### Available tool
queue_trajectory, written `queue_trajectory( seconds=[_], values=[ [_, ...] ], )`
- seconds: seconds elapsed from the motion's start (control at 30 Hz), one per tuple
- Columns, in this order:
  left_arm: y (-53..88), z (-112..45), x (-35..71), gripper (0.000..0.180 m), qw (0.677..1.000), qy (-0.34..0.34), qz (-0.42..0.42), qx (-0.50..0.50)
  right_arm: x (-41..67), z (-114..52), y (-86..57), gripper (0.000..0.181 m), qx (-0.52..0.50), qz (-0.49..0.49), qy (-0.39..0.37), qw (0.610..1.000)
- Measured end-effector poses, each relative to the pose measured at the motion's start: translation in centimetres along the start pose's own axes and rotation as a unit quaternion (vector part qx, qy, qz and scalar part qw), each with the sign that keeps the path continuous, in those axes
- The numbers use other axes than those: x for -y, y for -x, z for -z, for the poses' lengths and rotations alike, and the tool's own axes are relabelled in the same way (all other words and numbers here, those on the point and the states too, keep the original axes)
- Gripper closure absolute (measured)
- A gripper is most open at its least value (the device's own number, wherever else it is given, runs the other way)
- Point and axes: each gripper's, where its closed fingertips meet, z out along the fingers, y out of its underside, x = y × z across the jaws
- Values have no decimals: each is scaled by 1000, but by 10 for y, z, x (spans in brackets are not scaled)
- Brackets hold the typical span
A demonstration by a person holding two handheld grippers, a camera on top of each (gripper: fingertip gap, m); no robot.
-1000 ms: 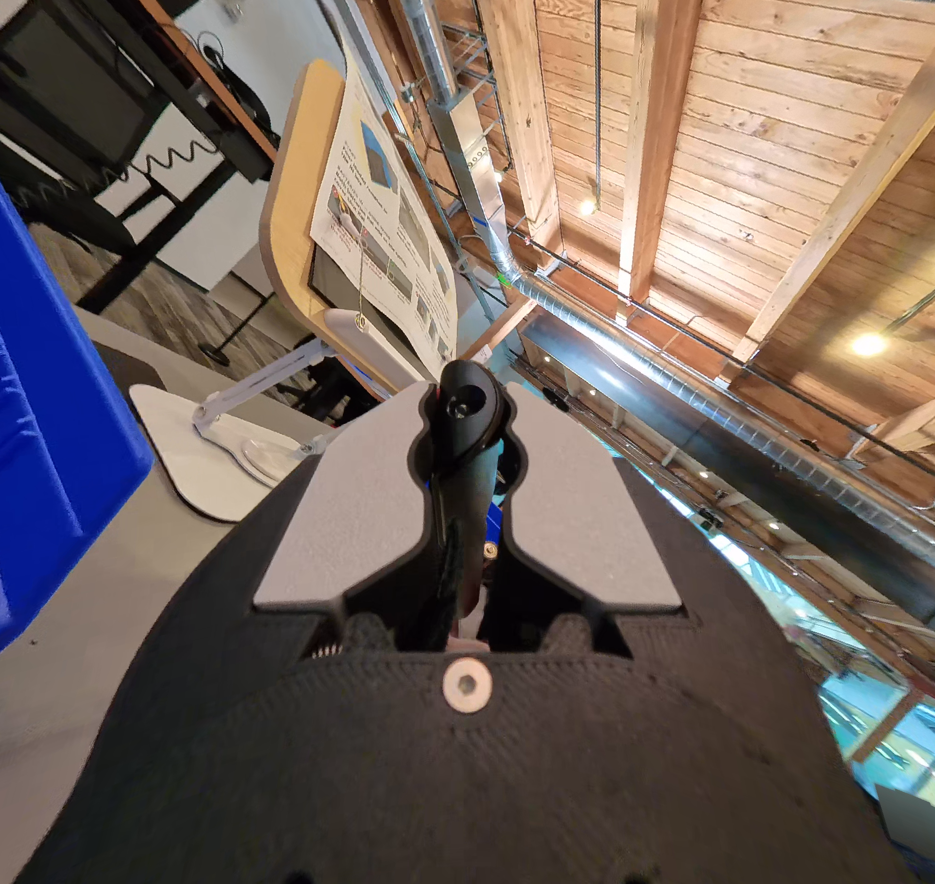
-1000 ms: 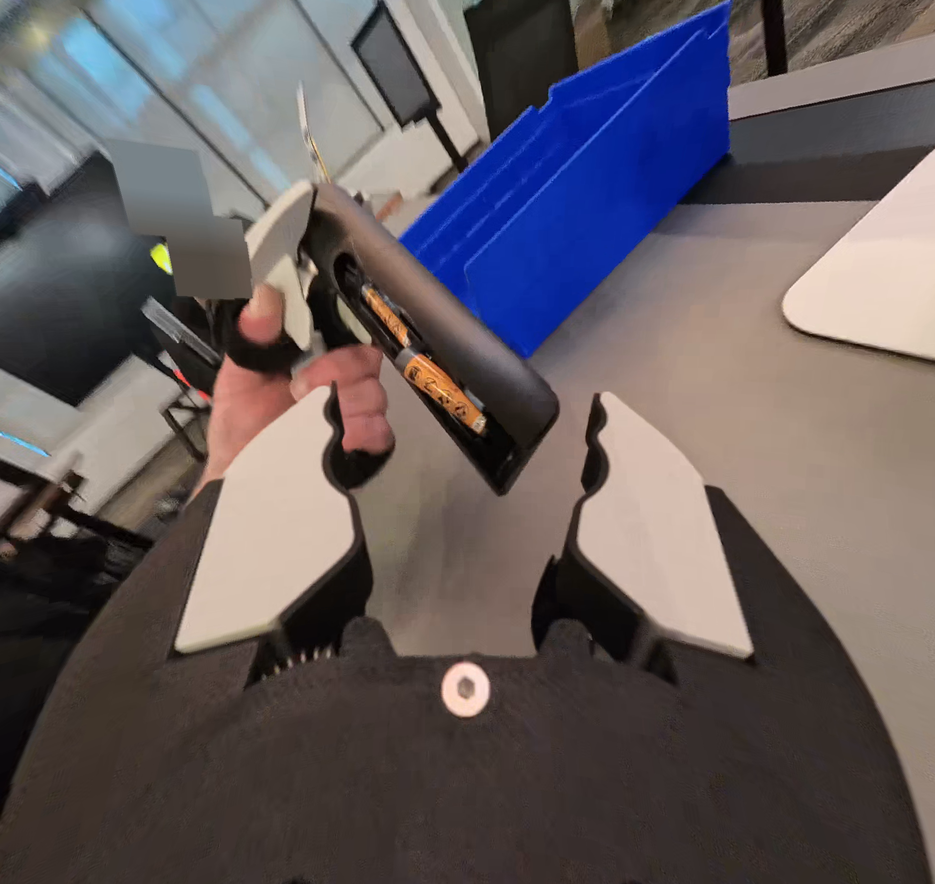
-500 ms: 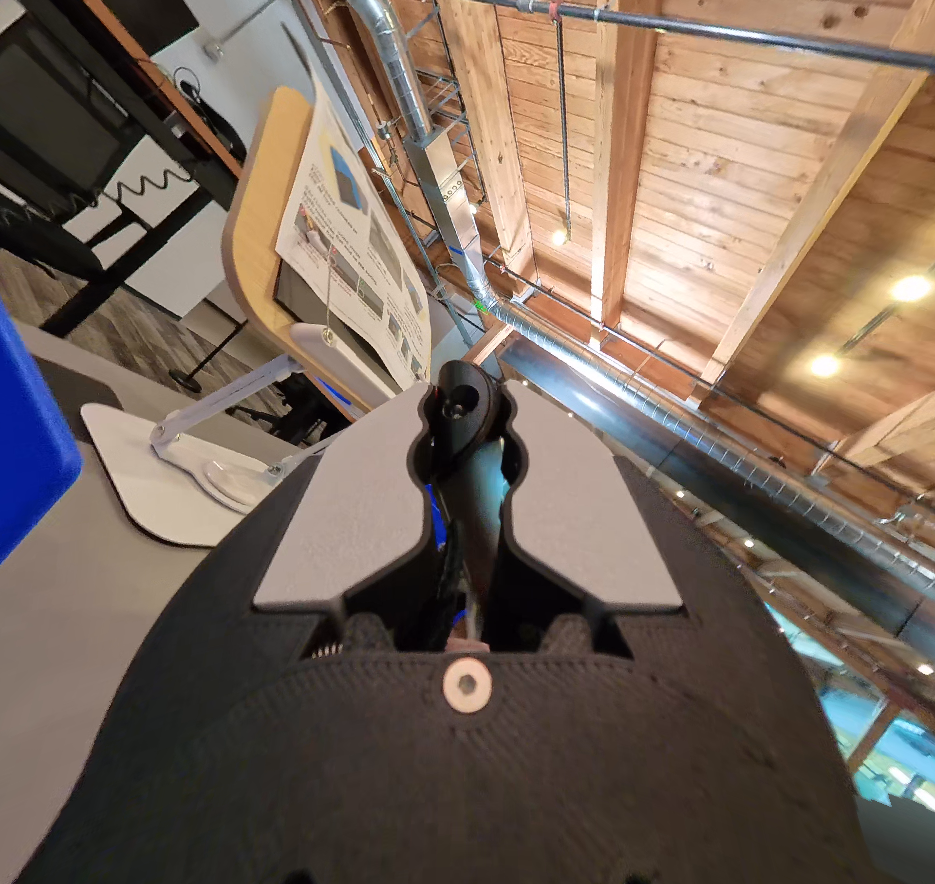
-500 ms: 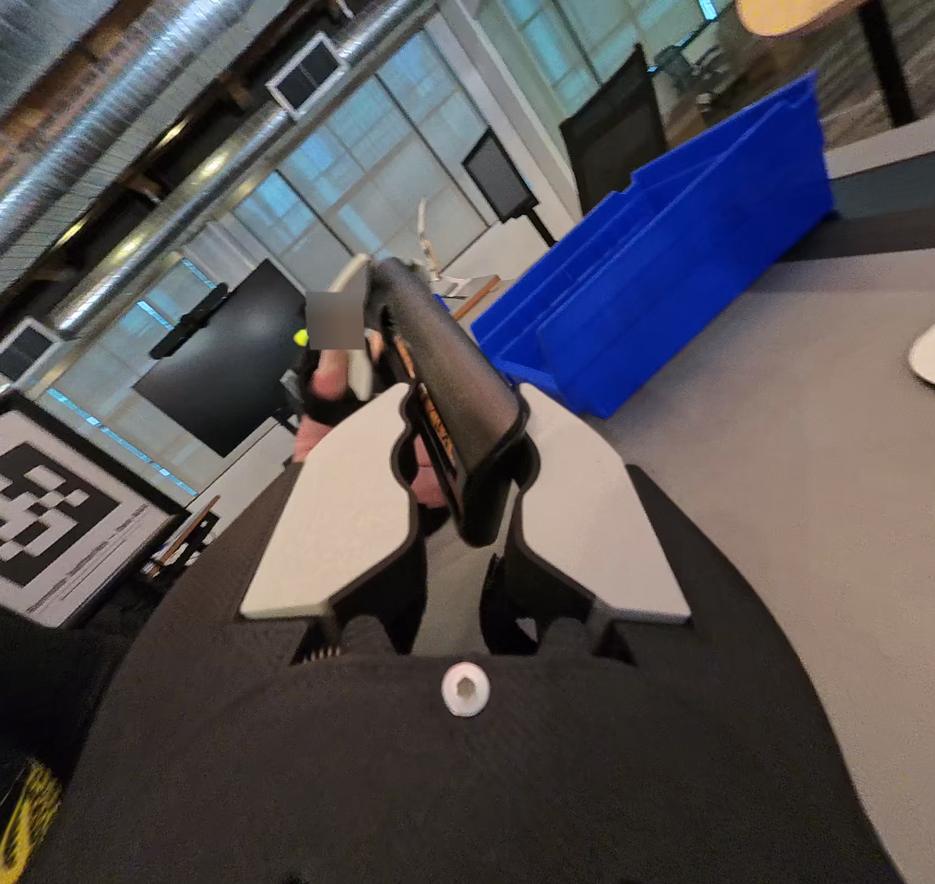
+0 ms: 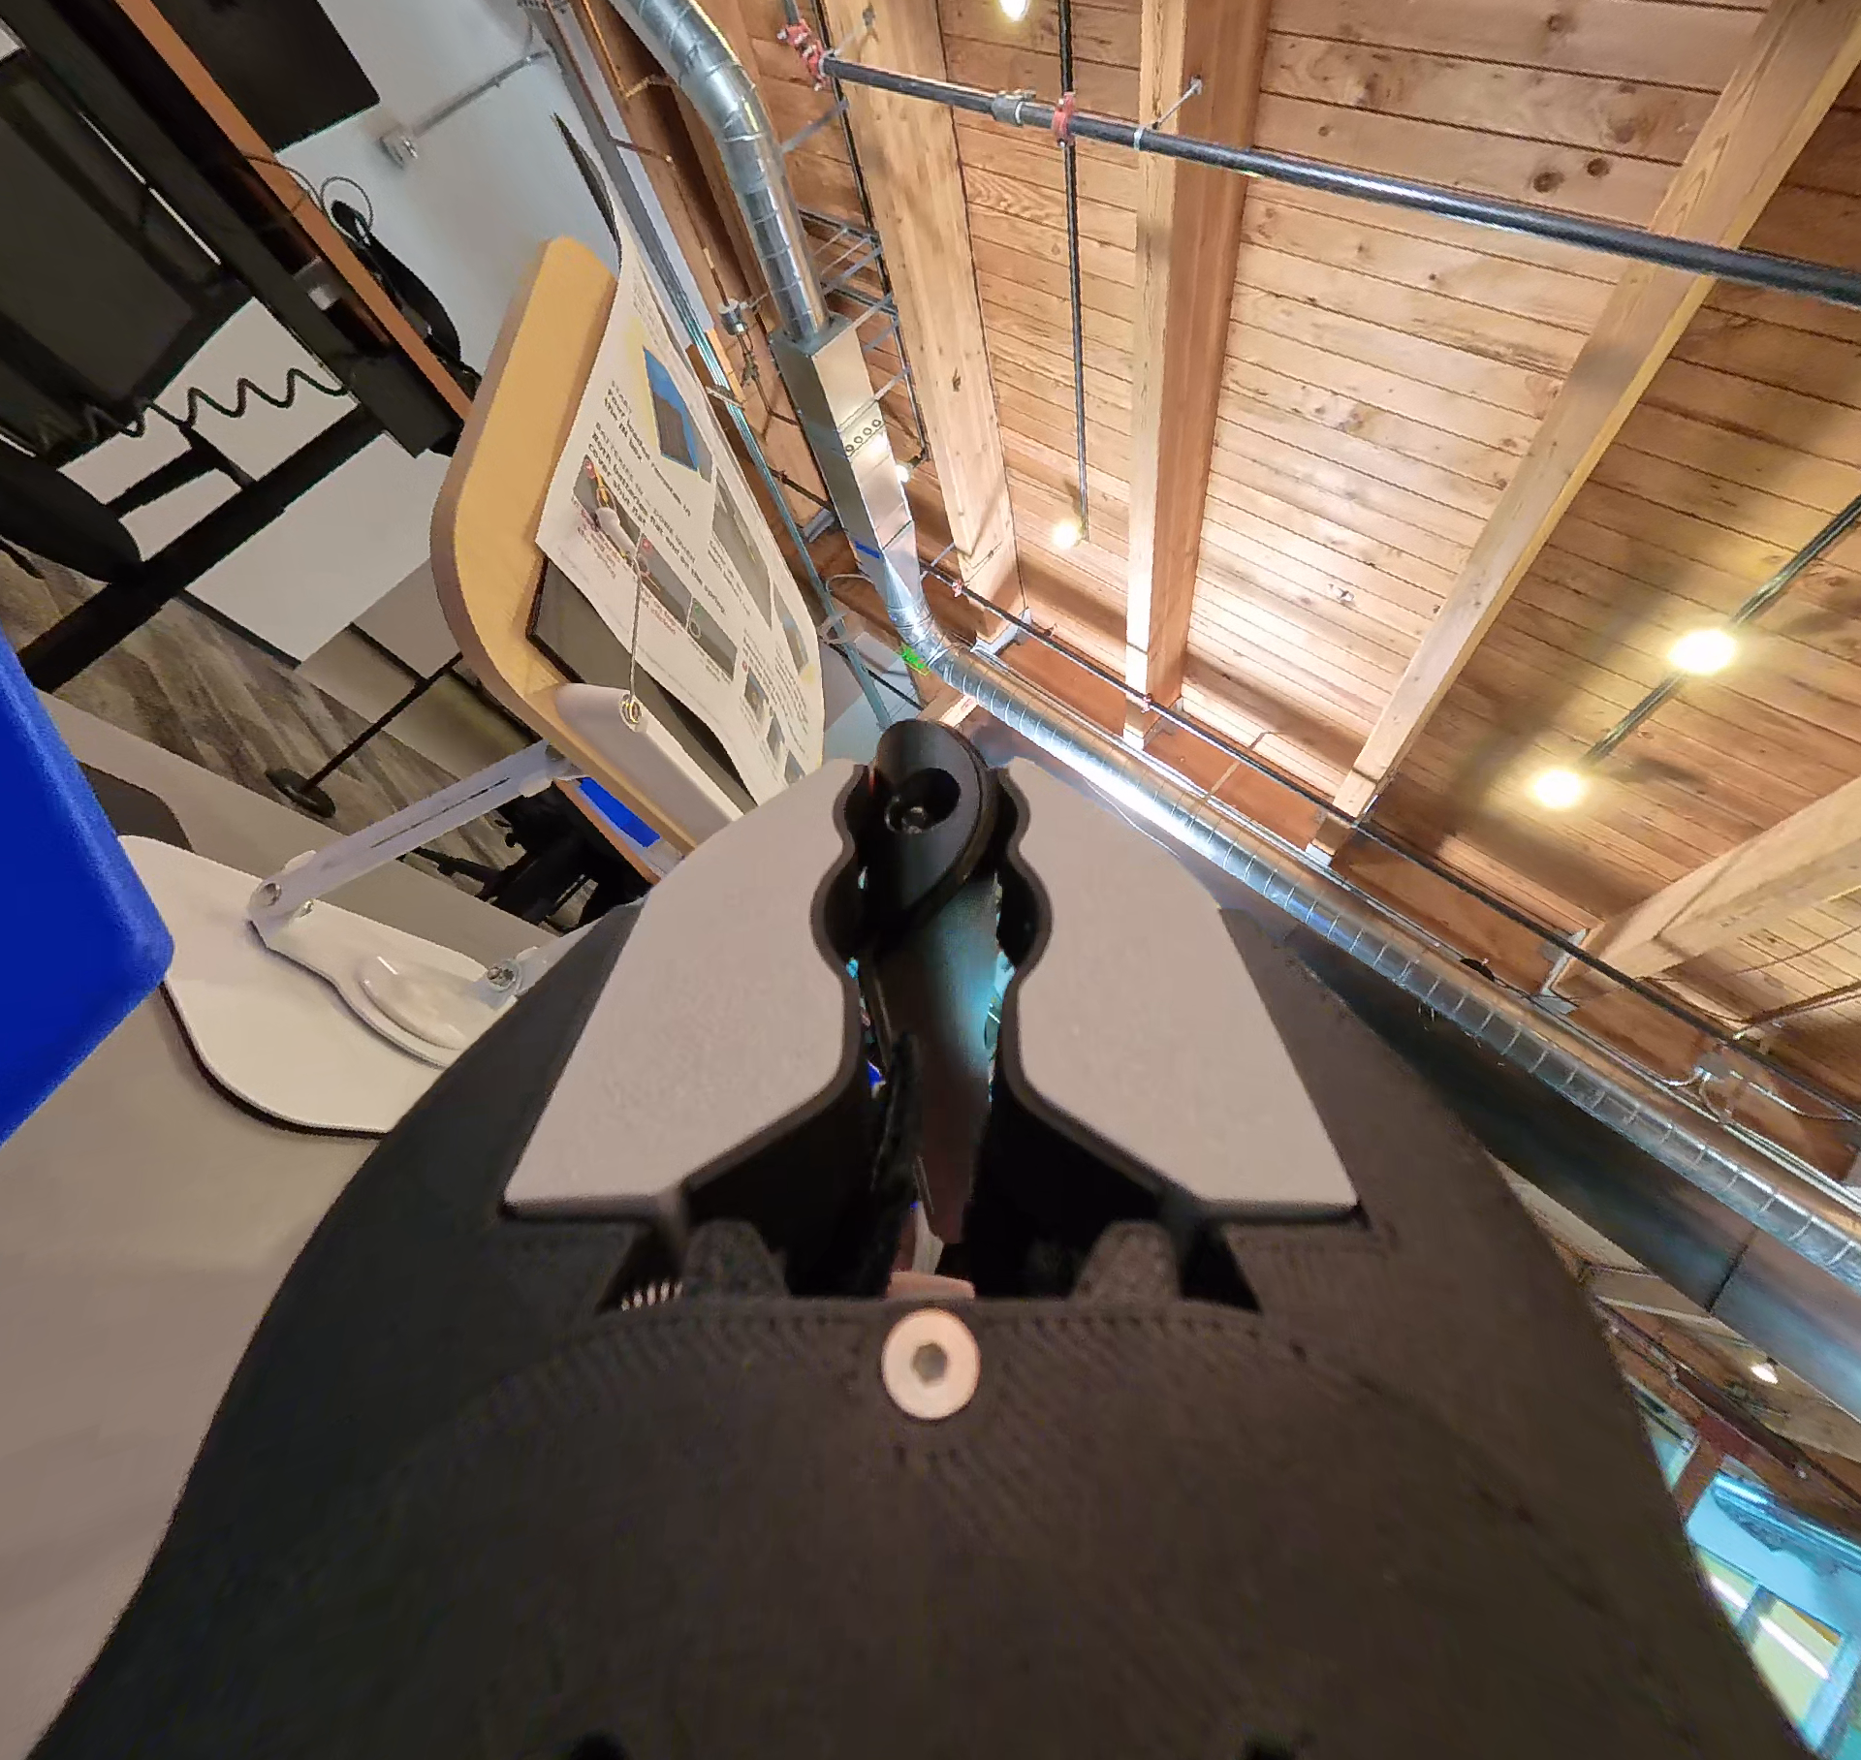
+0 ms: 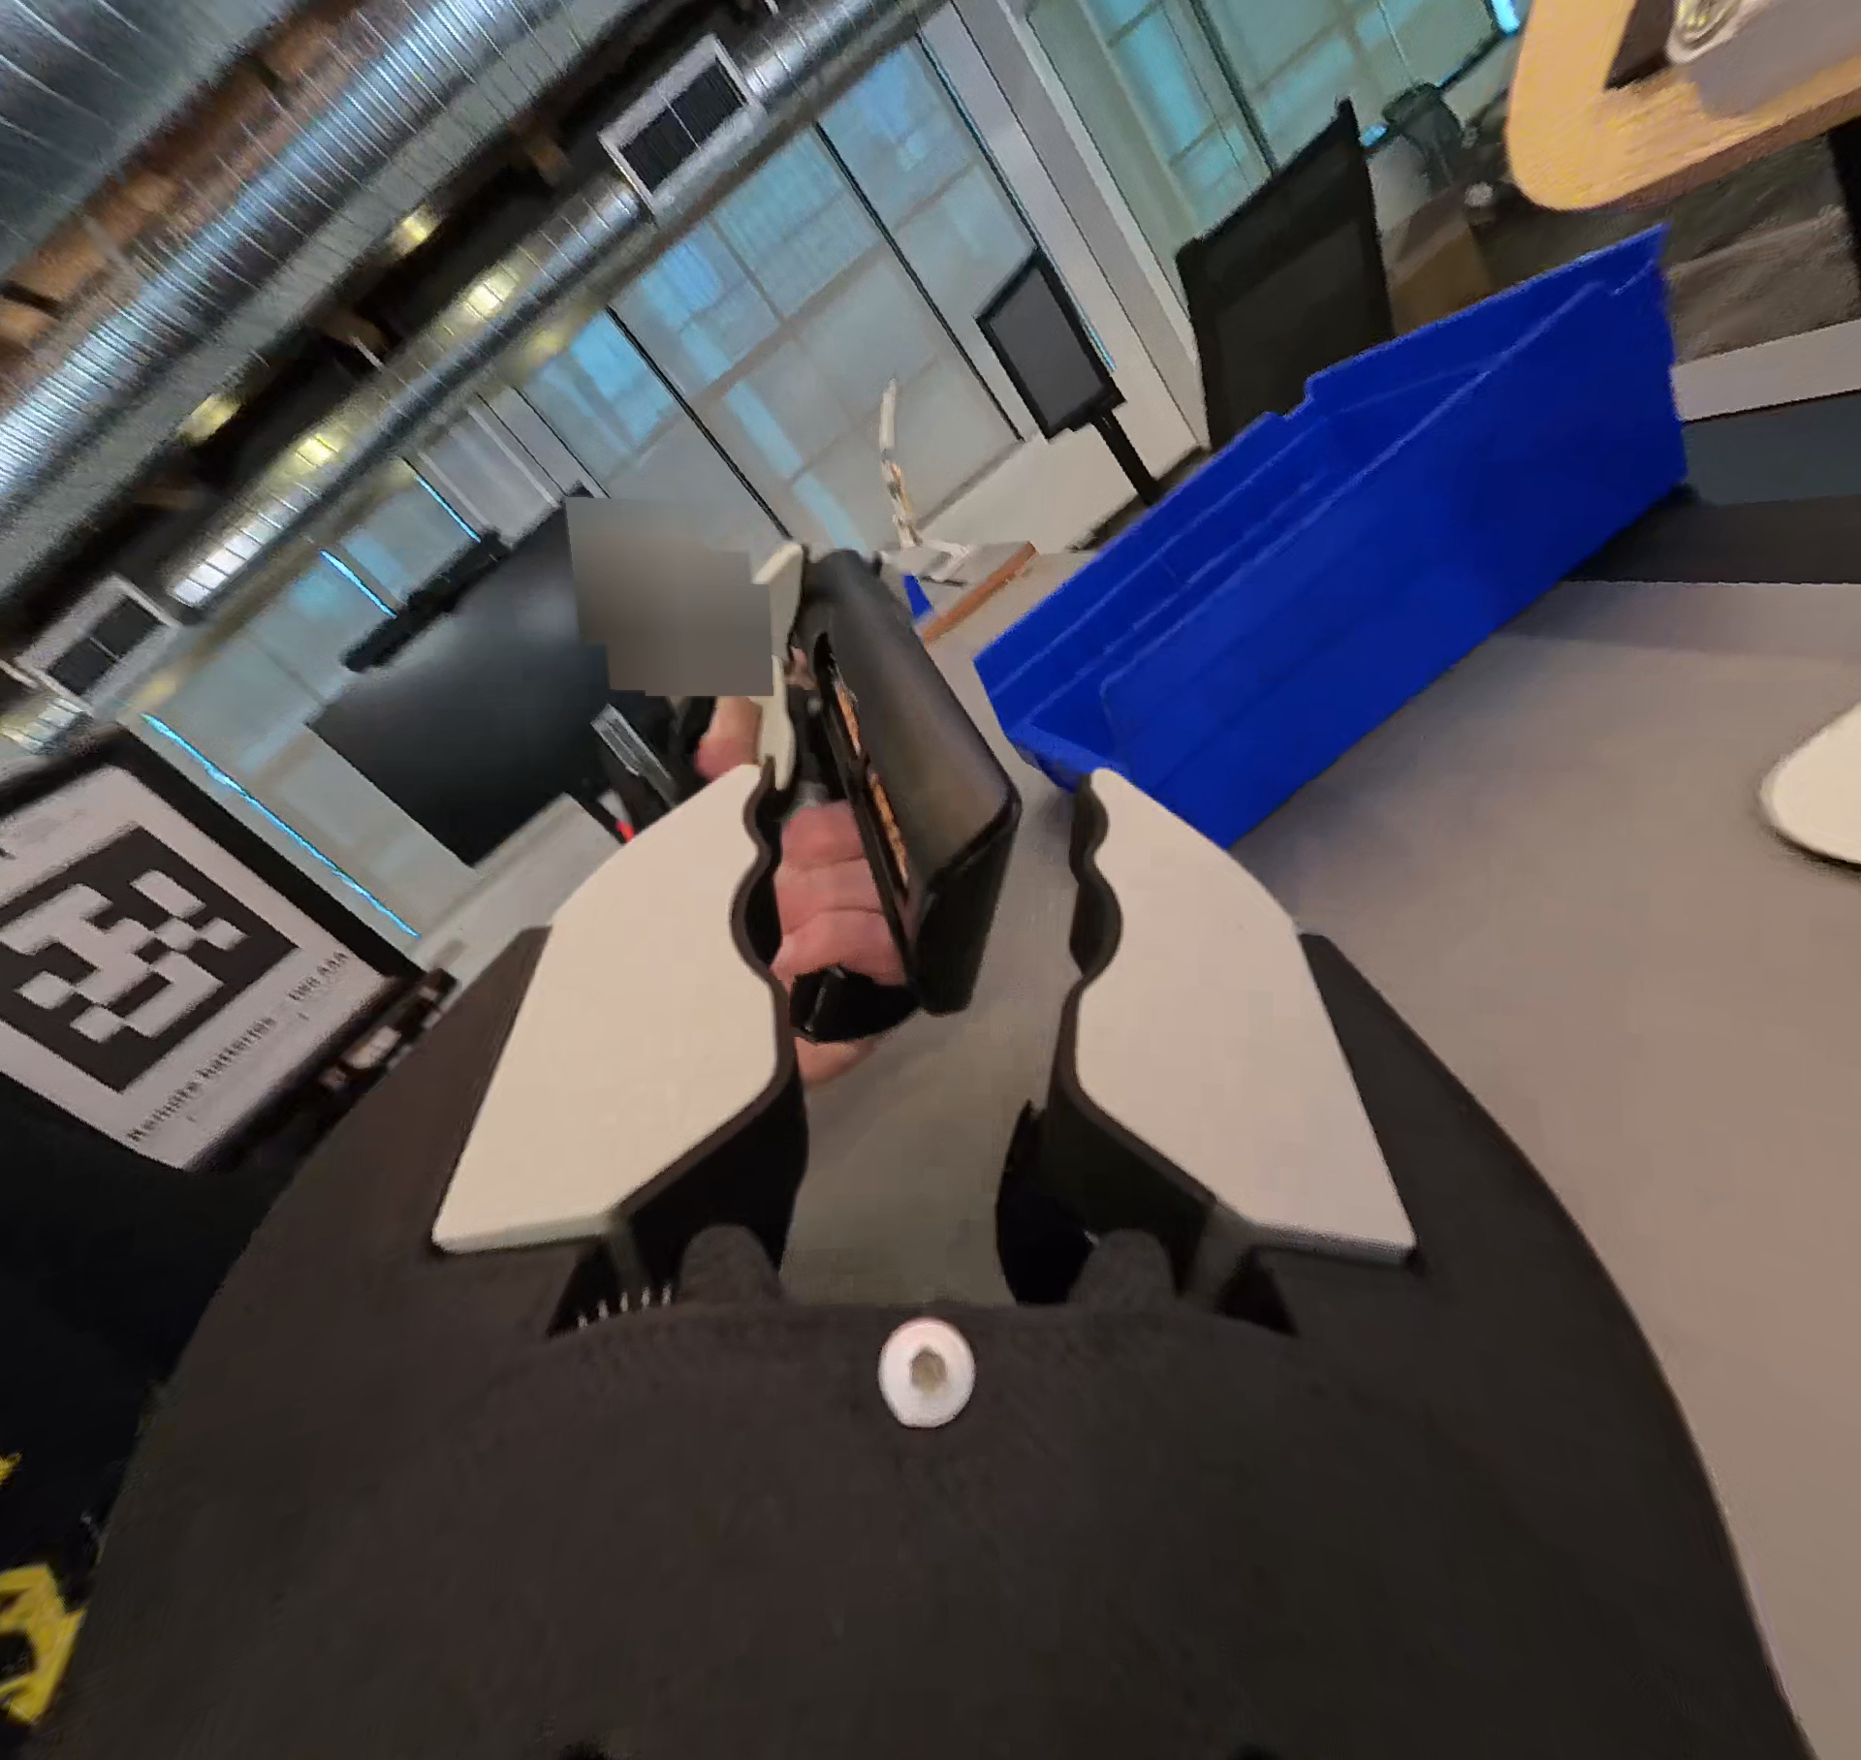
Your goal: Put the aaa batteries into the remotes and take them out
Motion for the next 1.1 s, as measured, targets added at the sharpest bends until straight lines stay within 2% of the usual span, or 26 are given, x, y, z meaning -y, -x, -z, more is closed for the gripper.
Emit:
queue_trajectory(
  seconds=[0.1,0.17,0.27,0.33,0.4,0.5,0.63,0.7,0.77,0.83,0.93,1.03,1.1],
  values=[
    [1,-1,-2,157,1000,16,-17,10,5,19,4,125,-30,61,48,997],
    [2,-1,-2,157,999,29,-29,16,1,47,-5,126,-94,157,145,972],
    [2,-2,-4,157,999,38,-32,16,-23,95,-15,134,-138,279,331,890],
    [4,-3,-9,157,998,48,-34,18,-48,122,-16,137,-105,322,443,830],
    [8,-4,-15,157,998,59,-28,23,-69,140,-26,136,-80,377,517,764],
    [14,-5,-24,157,996,75,-27,31,-95,157,-47,138,-64,416,587,692],
    [18,-6,-27,157,996,81,-27,33,-114,161,-64,142,-28,432,618,657],
    [19,-6,-28,158,995,84,-32,35,-121,161,-67,145,4,423,629,653],
    [20,-6,-28,158,995,87,-32,35,-126,164,-75,149,21,418,653,632],
    [22,-5,-29,158,995,87,-26,36,-129,164,-73,160,47,400,663,631],
    [25,-5,-31,158,995,92,-23,40,-129,162,-73,162,58,391,668,630],
    [28,-4,-30,158,995,86,-22,44,-121,155,-68,162,46,359,630,688],
    [30,-2,-26,158,996,74,-21,55,-97,136,-57,162,6,361,558,747]
  ],
)
